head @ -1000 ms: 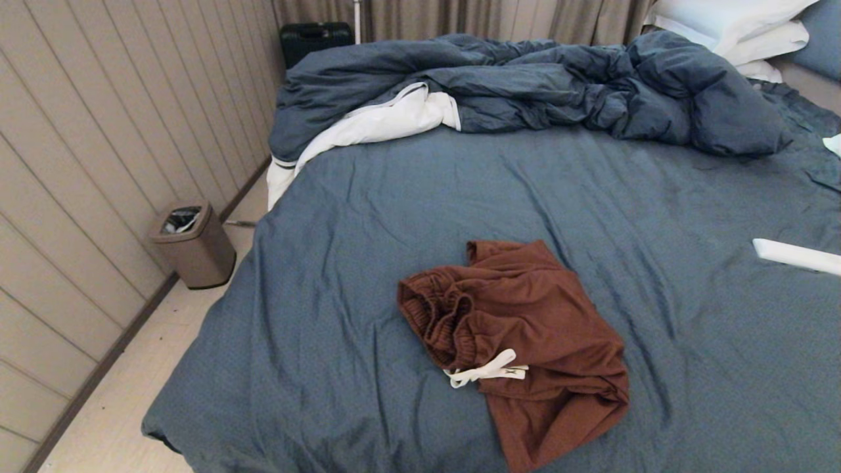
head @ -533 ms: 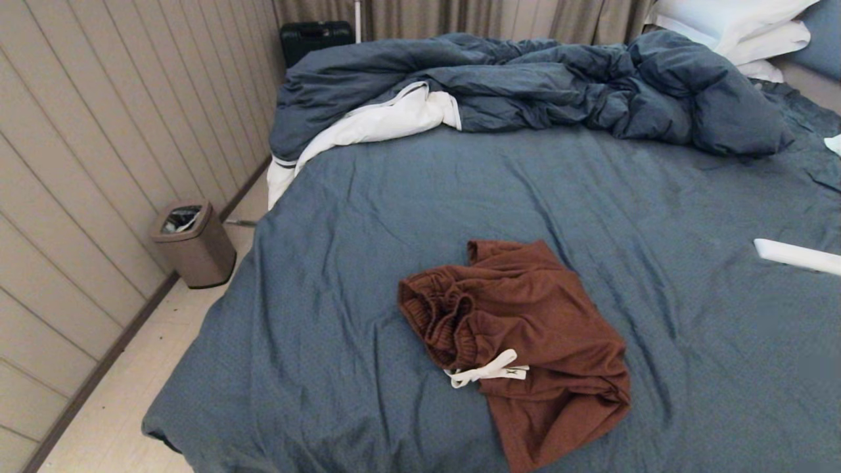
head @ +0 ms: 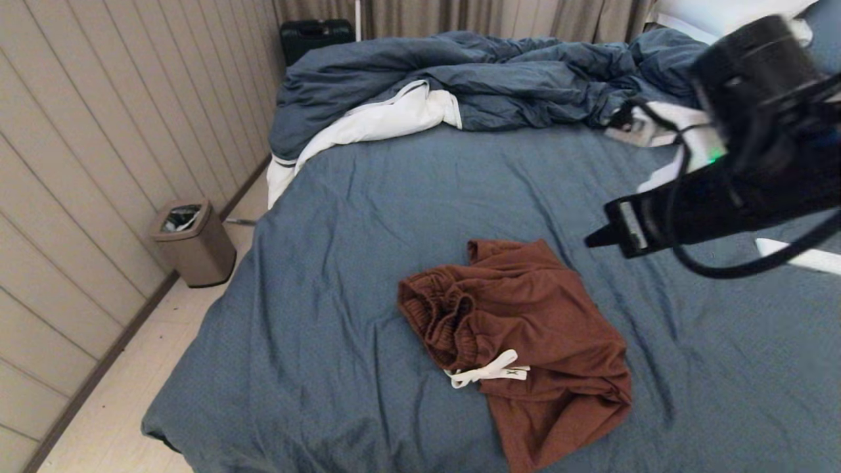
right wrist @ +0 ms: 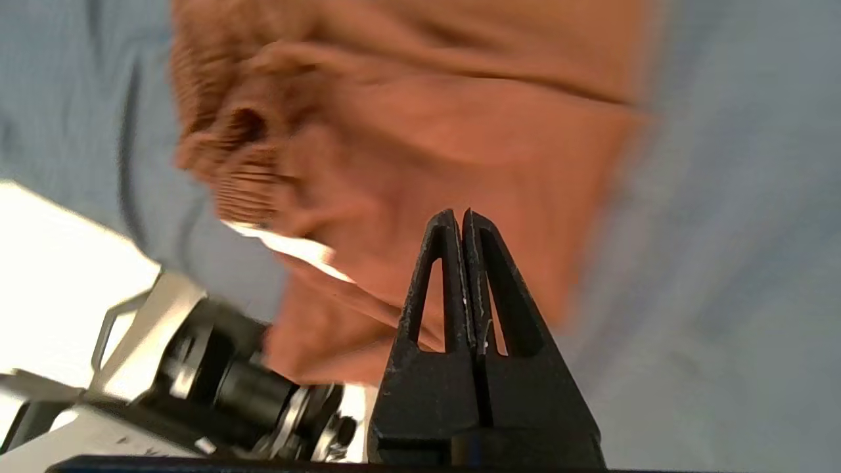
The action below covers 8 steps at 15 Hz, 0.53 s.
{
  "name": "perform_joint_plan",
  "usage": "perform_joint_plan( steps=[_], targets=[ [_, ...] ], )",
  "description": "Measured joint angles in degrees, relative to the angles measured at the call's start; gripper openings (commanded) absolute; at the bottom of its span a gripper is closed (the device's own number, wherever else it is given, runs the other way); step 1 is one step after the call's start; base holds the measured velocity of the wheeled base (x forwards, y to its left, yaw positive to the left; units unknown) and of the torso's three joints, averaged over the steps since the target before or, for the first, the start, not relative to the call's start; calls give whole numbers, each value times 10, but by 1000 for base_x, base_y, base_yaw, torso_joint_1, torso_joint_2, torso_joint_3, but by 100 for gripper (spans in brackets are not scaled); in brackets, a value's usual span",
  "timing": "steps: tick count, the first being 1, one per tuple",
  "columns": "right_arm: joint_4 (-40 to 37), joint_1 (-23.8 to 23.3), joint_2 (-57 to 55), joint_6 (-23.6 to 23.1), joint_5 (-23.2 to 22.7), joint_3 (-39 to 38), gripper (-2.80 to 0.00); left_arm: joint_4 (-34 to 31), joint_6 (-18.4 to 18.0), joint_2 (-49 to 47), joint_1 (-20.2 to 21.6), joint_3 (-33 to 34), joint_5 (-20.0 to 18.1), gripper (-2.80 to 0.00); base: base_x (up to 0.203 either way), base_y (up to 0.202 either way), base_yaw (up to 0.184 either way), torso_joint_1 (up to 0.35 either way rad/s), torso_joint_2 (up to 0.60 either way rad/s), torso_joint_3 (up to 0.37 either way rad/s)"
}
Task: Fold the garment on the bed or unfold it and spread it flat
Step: Unford the brown shorts
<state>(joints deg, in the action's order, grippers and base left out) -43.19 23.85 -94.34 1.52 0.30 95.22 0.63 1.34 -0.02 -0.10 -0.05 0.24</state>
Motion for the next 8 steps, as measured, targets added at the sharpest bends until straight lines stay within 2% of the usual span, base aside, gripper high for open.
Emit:
perform_joint_plan(
  steps=[2, 3, 6, 8],
  targets=[
    [-4, 46, -64, 13, 2, 26, -280, 0, 0, 0, 0, 0, 0, -280, 0, 0, 0, 0, 0, 0],
    [-5, 68, -95, 19, 7, 44, 0, 0, 0, 0, 0, -1, 0, -280, 0, 0, 0, 0, 0, 0],
    [-3, 119, -165, 30, 61, 97, 0, 0, 0, 0, 0, -1, 0, -280, 0, 0, 0, 0, 0, 0],
    [-4, 138, -193, 30, 73, 126, 0, -1, 0, 0, 0, -1, 0, -280, 0, 0, 0, 0, 0, 0]
  ],
)
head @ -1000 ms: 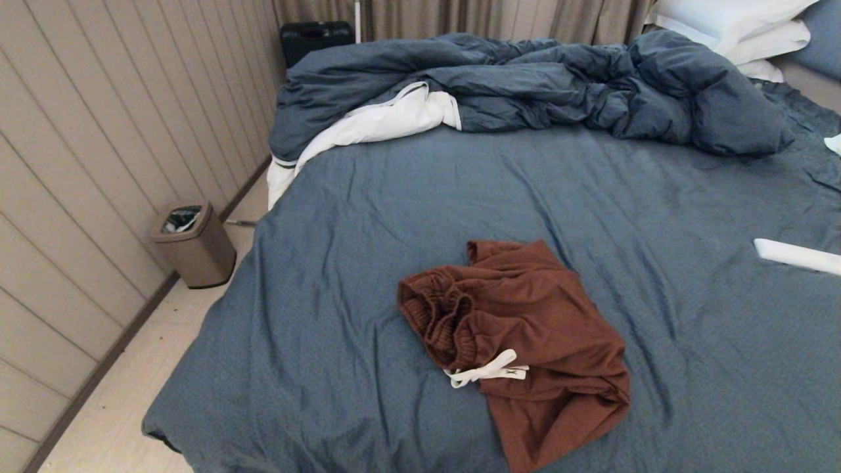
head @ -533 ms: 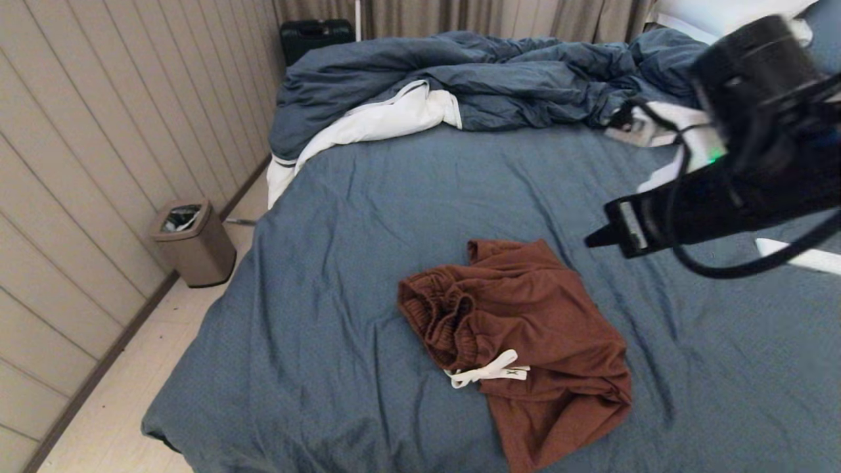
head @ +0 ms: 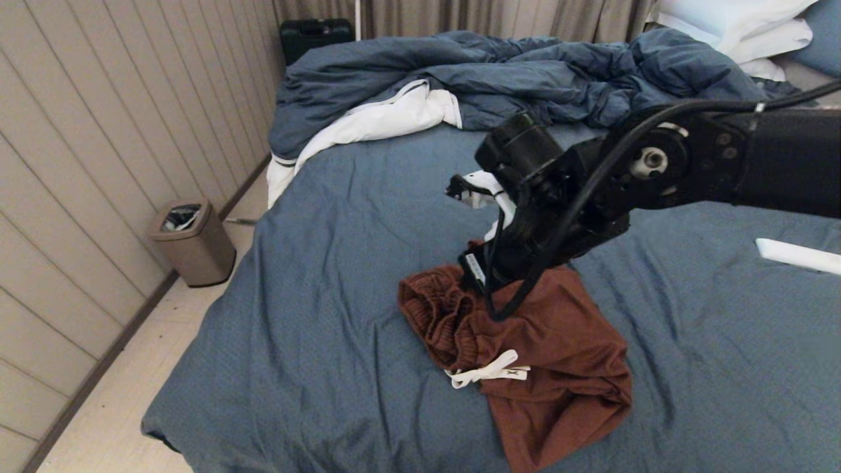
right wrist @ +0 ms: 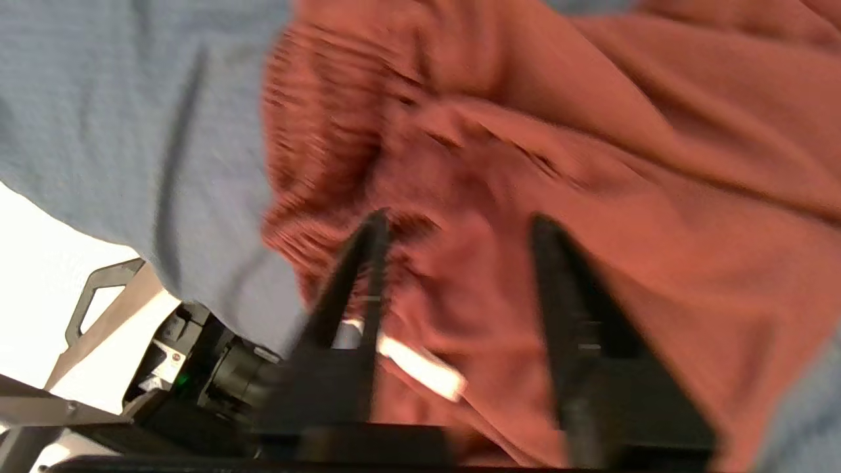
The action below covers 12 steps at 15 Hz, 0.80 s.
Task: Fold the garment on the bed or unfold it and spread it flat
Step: Unford the brown shorts
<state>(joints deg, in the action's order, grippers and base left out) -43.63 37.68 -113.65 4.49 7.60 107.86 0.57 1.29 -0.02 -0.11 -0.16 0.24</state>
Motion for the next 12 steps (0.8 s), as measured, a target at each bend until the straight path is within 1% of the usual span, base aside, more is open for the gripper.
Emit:
perform_joint_plan(
  steps=[3, 7, 12],
  targets=[
    [-1, 16, -28, -1, 5, 23, 0, 0, 0, 0, 0, 0, 0, -280, 0, 0, 0, 0, 0, 0],
    [0, 39, -65, 0, 8, 29, 0, -1, 0, 0, 0, 0, 0, -280, 0, 0, 0, 0, 0, 0],
    [-1, 51, -91, -8, 54, 35, 0, -1, 0, 0, 0, 0, 0, -280, 0, 0, 0, 0, 0, 0]
  ],
)
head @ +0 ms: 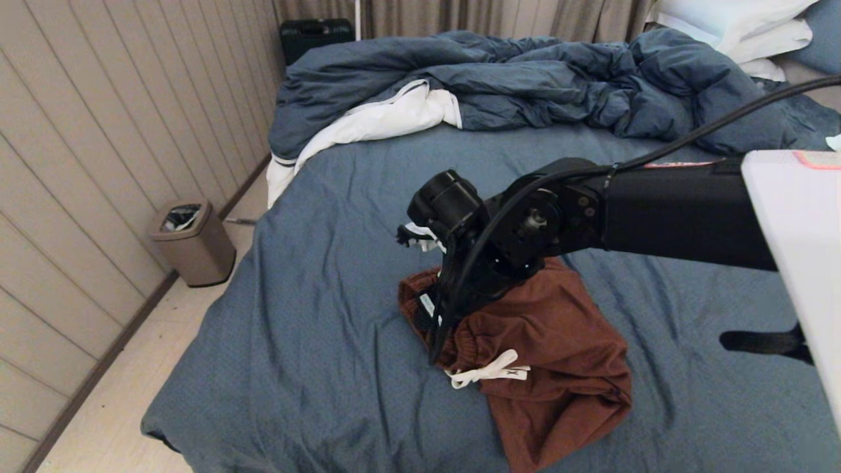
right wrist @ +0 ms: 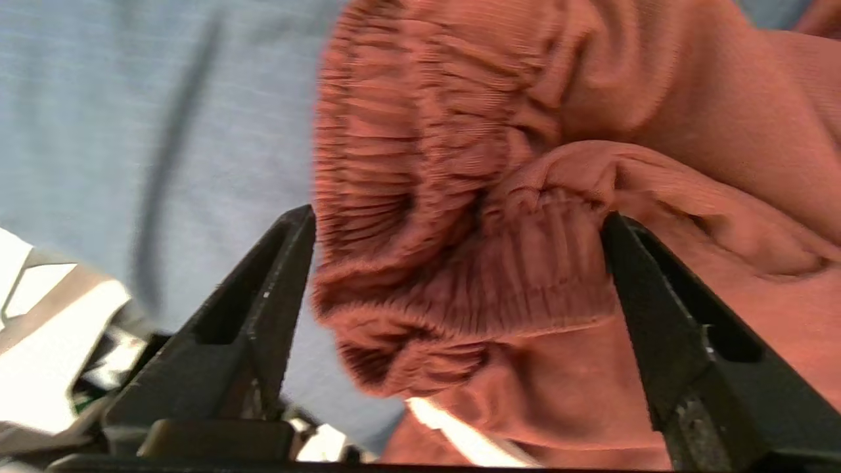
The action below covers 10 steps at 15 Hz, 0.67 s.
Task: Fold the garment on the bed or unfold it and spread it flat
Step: Unford the brown shorts
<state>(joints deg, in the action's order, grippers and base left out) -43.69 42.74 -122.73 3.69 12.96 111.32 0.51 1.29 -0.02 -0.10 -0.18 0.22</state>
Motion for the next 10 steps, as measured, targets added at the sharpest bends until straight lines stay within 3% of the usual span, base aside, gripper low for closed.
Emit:
perform_joint_plan(
  steps=[4, 8, 9, 10],
  targets=[
    [0, 4, -16, -20, 51, 0, 0, 0, 0, 0, 0, 0, 0, -280, 0, 0, 0, 0, 0, 0],
    [2, 14, -39, -21, 64, 1, 0, 0, 0, 0, 0, 0, 0, -280, 0, 0, 0, 0, 0, 0],
    [2, 16, -44, -20, 67, 1, -280, 0, 0, 0, 0, 0, 0, -280, 0, 0, 0, 0, 0, 0],
    [2, 18, -49, -20, 72, 0, -280, 0, 0, 0, 0, 0, 0, -280, 0, 0, 0, 0, 0, 0]
  ],
)
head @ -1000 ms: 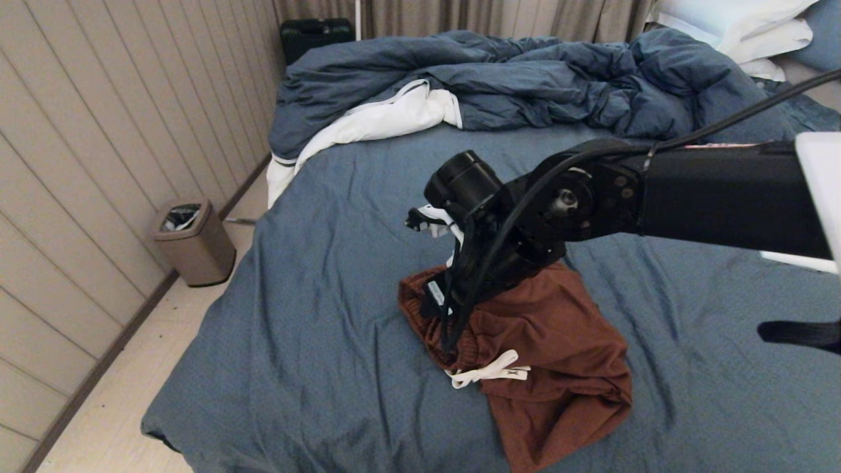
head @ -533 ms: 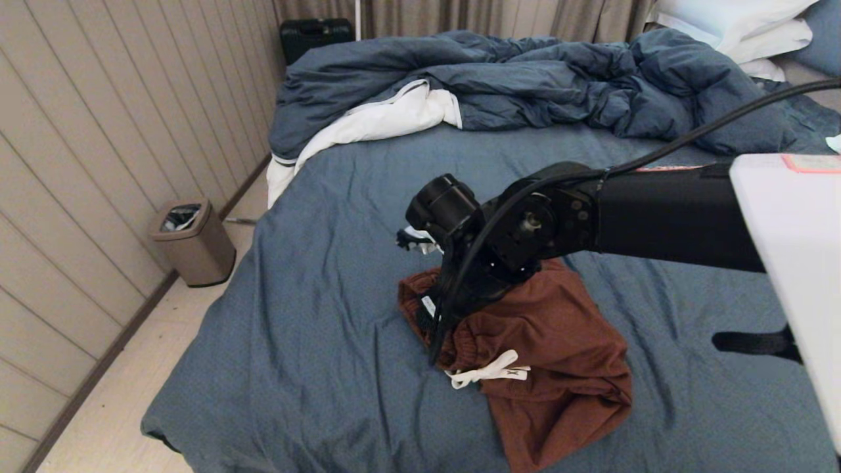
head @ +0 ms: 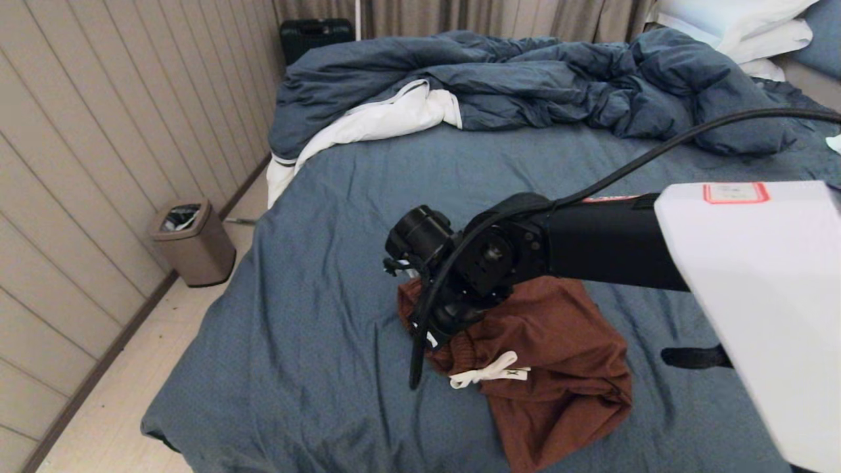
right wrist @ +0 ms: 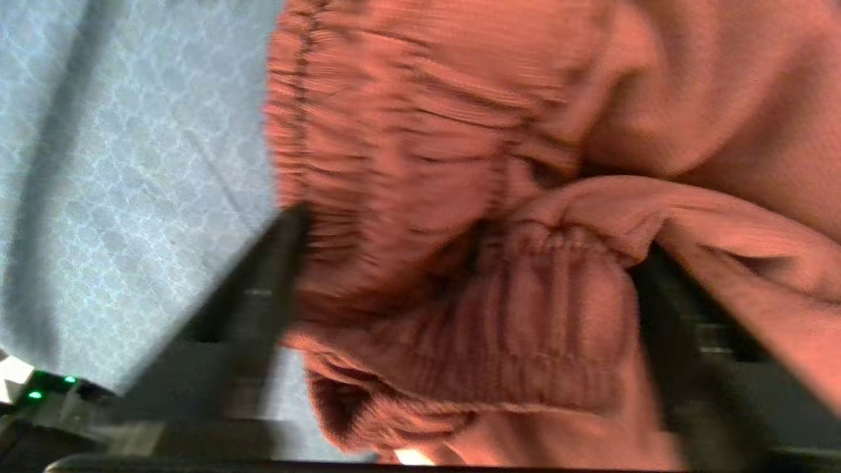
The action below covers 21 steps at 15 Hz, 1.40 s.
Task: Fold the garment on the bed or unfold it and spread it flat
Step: Unford the brown shorts
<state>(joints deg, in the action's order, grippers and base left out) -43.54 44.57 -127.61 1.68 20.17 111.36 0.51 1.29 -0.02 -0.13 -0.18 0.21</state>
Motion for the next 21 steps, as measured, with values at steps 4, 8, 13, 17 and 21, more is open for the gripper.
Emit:
perform_joint_plan(
  steps=[4, 8, 13, 17, 21],
  targets=[
    [3, 1, -3, 5, 4, 1, -280, 0, 0, 0, 0, 0, 0, -280, 0, 0, 0, 0, 0, 0],
    [2, -3, 18, 13, 5, 2, -280, 0, 0, 0, 0, 0, 0, -280, 0, 0, 0, 0, 0, 0],
    [0, -54, 90, 35, 5, -21, -280, 0, 0, 0, 0, 0, 0, -280, 0, 0, 0, 0, 0, 0],
    [4, -154, 174, 34, -1, -85, -280, 0, 0, 0, 0, 0, 0, -280, 0, 0, 0, 0, 0, 0],
    [41, -313, 240, 10, -33, -155, -280, 0, 0, 0, 0, 0, 0, -280, 0, 0, 0, 0, 0, 0]
  ],
)
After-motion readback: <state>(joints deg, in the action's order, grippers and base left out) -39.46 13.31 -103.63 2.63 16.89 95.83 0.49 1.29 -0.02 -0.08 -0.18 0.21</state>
